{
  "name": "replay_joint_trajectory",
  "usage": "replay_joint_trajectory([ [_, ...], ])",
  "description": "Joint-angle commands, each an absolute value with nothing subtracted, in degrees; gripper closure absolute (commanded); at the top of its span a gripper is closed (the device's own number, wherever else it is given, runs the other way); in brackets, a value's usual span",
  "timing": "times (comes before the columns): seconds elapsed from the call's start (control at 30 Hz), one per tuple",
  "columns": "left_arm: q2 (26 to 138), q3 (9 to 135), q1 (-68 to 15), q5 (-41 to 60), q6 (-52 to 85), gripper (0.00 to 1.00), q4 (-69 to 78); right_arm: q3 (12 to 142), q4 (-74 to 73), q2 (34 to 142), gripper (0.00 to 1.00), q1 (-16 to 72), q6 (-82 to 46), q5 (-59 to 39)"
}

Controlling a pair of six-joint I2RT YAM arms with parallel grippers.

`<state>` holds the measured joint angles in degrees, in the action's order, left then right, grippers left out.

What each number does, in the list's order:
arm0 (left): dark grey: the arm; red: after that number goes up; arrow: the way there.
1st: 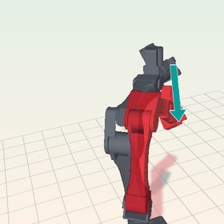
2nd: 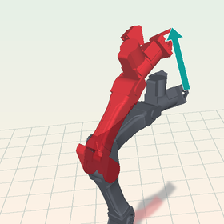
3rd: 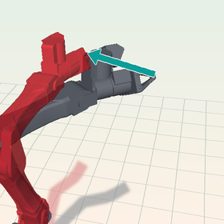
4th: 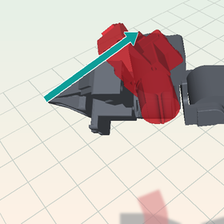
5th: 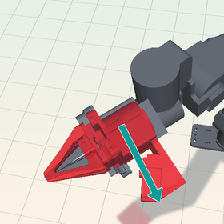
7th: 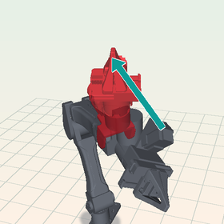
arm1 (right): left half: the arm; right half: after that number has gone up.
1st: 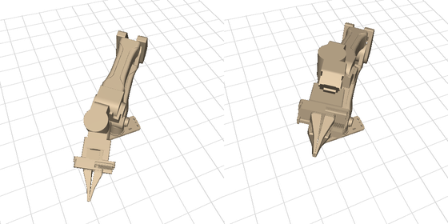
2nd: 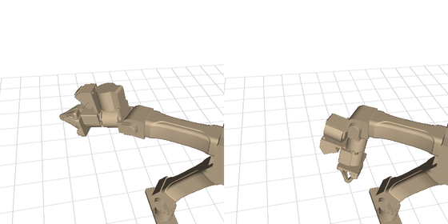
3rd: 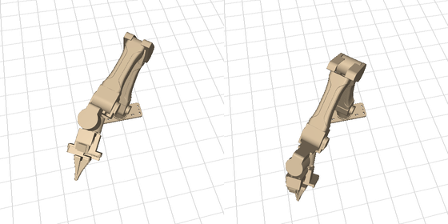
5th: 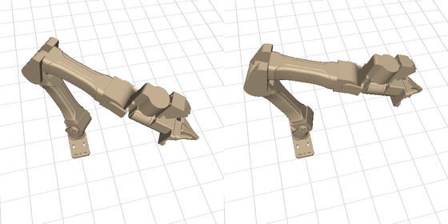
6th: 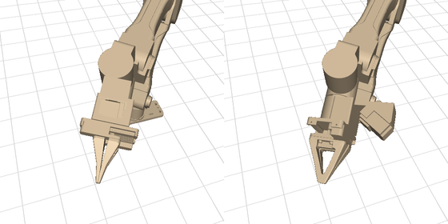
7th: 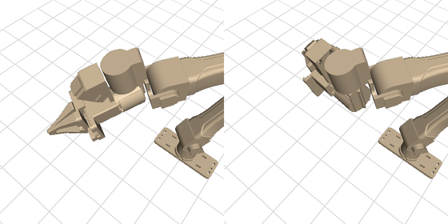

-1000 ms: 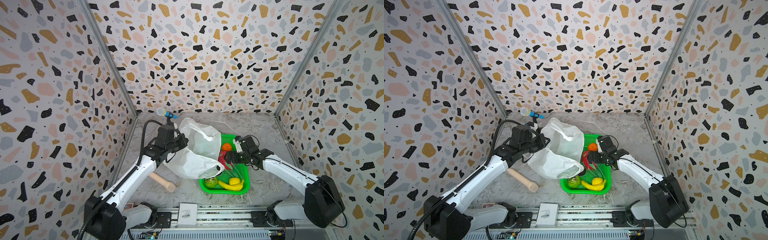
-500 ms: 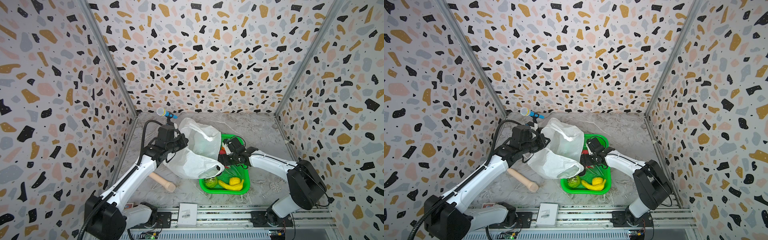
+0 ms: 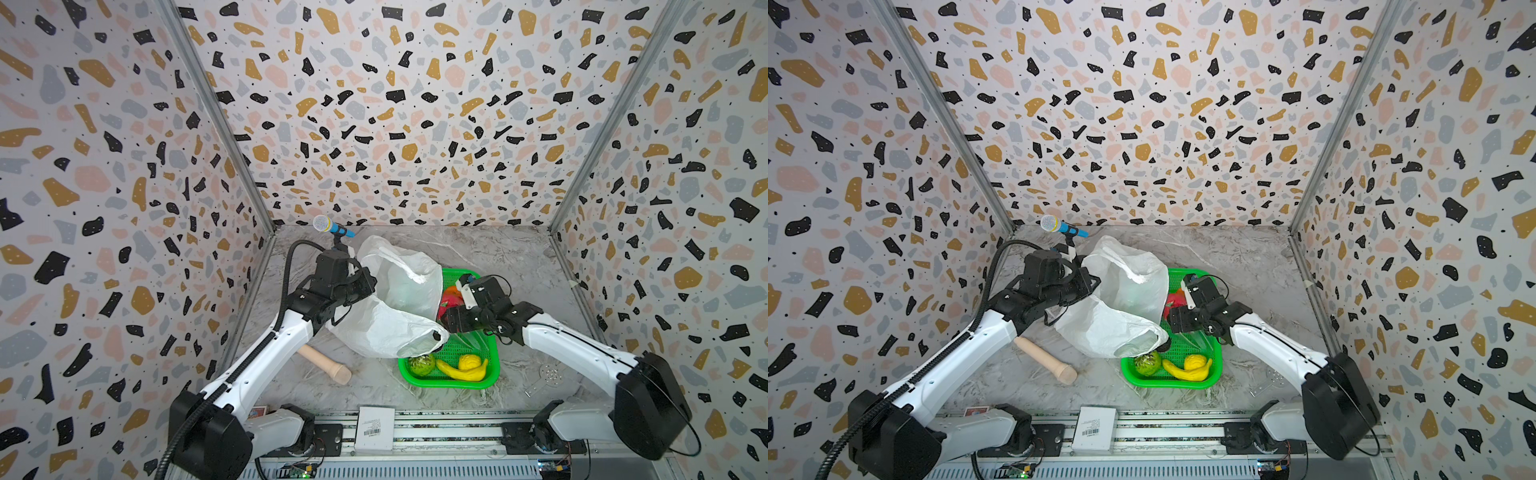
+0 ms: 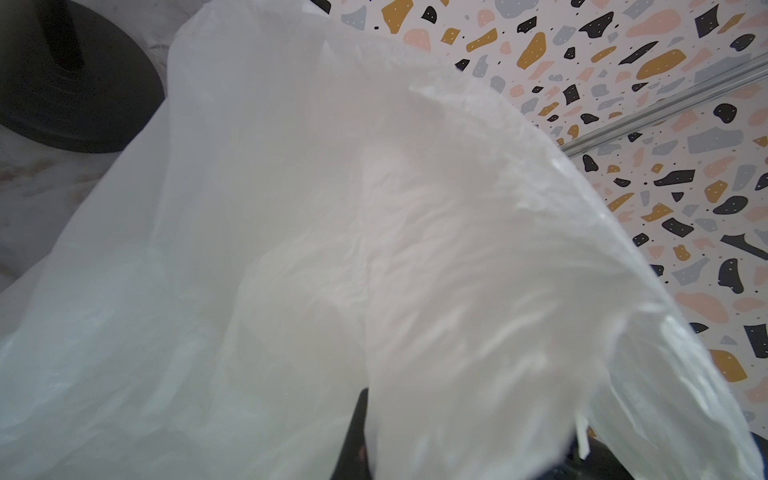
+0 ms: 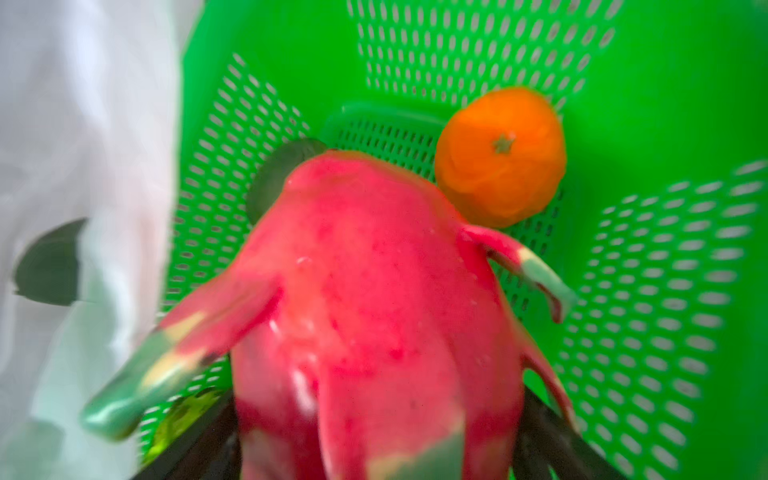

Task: Place the fruits into the plastic bag
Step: 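Lower the right gripper onto the pink dragon fruit and grasp it, then lift the dragon fruit with the right gripper and carry it into the bag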

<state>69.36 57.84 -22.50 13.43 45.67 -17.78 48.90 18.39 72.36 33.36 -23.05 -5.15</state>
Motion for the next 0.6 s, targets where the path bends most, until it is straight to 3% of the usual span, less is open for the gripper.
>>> replay_joint_trajectory([
  [0.0, 69.4, 57.6, -22.1, 14.0, 45.2, 1.0, -16.0, 51.6, 20.4, 64.7, 0.46, 30.7, -23.2, -5.1],
  [0.2, 69.6, 58.0, -22.2, 14.0, 44.7, 1.0, -16.2, 57.7, 26.7, 58.6, 0.45, 28.5, -18.6, -7.2],
  [0.37, 69.6, 58.3, -22.1, 14.2, 44.3, 1.0, -16.1, 62.1, 33.0, 59.9, 0.45, 28.8, -12.7, -15.7],
  [0.57, 69.7, 58.2, -22.1, 14.2, 44.1, 1.0, -15.9, 59.8, 29.0, 61.3, 0.45, 33.8, -13.2, -21.6],
])
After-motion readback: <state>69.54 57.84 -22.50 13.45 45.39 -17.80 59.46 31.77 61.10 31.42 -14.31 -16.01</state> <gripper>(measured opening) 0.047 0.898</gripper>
